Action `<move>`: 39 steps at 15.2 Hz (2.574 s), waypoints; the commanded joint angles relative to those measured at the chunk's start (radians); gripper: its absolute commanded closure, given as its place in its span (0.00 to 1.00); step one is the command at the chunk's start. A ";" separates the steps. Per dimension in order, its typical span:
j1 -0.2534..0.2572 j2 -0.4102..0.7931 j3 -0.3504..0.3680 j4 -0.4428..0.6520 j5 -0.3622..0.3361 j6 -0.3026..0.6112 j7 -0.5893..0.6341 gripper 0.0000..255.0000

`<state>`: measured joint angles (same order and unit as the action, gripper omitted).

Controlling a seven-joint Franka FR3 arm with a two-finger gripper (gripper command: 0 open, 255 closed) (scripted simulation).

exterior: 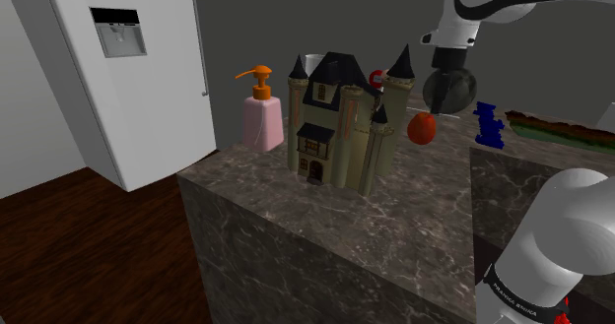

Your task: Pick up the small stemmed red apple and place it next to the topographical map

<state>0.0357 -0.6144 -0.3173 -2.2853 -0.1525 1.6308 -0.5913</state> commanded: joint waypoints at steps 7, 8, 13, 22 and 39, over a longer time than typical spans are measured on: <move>0.019 0.077 -0.082 0.002 -0.023 0.107 -0.145 0.00; 0.018 0.077 -0.084 -0.011 -0.024 0.120 -0.145 0.00; 0.016 0.077 -0.088 -0.046 -0.028 0.154 -0.144 0.00; 0.016 0.077 -0.088 -0.045 -0.028 0.154 -0.144 1.00; 0.024 0.080 -0.068 0.103 -0.012 0.009 -0.146 1.00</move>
<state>0.0589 -0.5356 -0.3875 -2.1981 -0.1666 1.6547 -0.7374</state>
